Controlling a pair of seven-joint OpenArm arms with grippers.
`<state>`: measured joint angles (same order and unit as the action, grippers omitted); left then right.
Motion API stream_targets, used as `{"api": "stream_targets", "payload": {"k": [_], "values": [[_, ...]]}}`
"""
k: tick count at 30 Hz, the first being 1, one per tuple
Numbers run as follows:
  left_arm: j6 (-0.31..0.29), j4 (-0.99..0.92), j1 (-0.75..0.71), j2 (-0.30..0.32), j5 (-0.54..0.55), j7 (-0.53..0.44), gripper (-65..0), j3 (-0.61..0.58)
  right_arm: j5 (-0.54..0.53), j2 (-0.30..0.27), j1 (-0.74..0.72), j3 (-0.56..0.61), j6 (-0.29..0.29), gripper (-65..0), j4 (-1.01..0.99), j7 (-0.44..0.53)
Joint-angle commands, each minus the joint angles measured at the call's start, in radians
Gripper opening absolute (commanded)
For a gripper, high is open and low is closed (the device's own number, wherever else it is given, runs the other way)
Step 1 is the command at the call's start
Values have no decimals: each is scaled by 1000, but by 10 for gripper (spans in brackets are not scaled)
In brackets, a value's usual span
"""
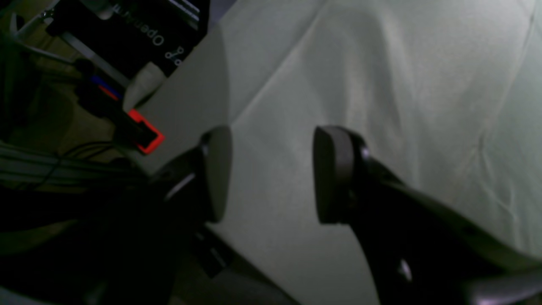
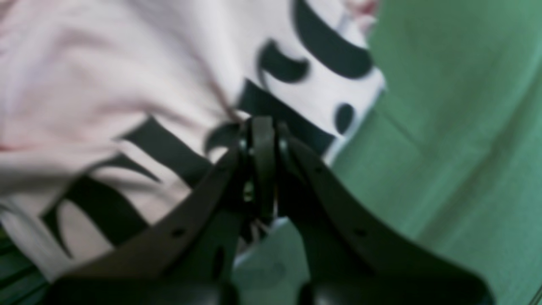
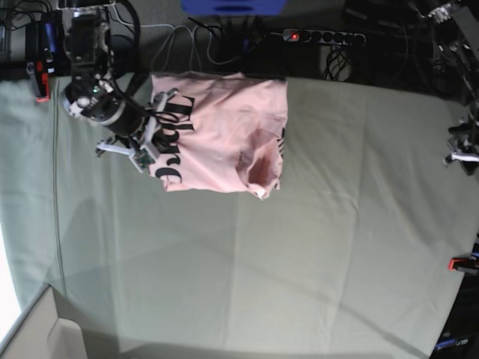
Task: Layout the t-shirt on the table in an organized manner, then fold the t-shirt properly
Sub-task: 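Regrasp the shirt edge with the right gripper and tuck it under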
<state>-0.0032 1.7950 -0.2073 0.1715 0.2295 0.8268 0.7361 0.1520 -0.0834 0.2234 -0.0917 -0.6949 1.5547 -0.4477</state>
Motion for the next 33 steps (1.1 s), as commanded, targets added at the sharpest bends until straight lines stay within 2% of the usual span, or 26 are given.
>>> {"api": "stream_targets", "payload": {"k": [1,4,8,10,17,26,33], "values": [[2,18,4,15,-2,-24,-347,4,-9,-5,-5,-3,-3,-650,40,14],[2,21,4,15,-2,-24,-347,7,-9,1,28,2,-3,-650,142,11],[2,22,4,23,-2,-24,-347,7,-5,69,35,39,-3,-650,258,5],[2,24,4,24,-2,-24,-347,7,-5,80,9,79,-3,-650,255,5],[2,24,2,26,-2,-24,-347,7,-5,83,-115,266,-3,-650,42,3],[2,24,-5,26,-3,-24,-347,7,-5,89,-238,409,-3,-650,-153,7],[2,24,-5,16,-3,-24,-347,7,-5,138,-312,453,-3,-650,-231,11]]}}
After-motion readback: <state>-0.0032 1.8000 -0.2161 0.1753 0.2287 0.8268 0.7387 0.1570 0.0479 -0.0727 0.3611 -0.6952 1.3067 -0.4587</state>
